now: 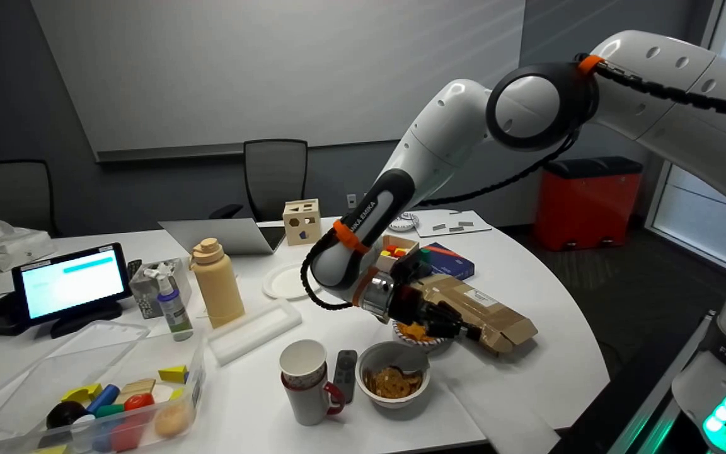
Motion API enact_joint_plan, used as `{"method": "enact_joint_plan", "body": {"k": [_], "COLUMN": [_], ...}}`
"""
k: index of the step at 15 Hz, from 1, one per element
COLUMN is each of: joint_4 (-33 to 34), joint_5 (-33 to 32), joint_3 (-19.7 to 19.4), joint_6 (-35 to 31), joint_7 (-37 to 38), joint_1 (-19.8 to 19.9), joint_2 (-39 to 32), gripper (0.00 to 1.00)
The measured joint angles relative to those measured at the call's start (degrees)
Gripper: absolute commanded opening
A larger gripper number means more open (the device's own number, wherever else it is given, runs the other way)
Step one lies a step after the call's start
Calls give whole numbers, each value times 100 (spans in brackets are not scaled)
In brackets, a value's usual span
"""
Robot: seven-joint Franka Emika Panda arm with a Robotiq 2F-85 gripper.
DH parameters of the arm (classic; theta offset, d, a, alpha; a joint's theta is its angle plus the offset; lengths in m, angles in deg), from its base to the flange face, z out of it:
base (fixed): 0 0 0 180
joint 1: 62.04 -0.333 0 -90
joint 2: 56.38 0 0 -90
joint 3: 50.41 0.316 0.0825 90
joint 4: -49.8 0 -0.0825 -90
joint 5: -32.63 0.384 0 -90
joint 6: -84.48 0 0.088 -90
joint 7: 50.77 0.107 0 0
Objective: Mix the objects in the bowl
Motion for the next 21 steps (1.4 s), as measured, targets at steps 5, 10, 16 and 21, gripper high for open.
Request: {"method": "enact_joint_plan", "body": {"k": [5, 10, 16, 21], "joint_4": [-31, -772, -1967, -2598], "joint_5": [105, 84, 34, 29], "joint_3": [110, 114, 112, 114], "joint_6": [-746, -2590, -4109, -4649], "joint_7": [-241, -301, -366, -405], "joint_1": [211, 351, 438, 441], "joint_2": [55, 416, 1071, 1409], "gripper": [1, 1, 29, 66]}}
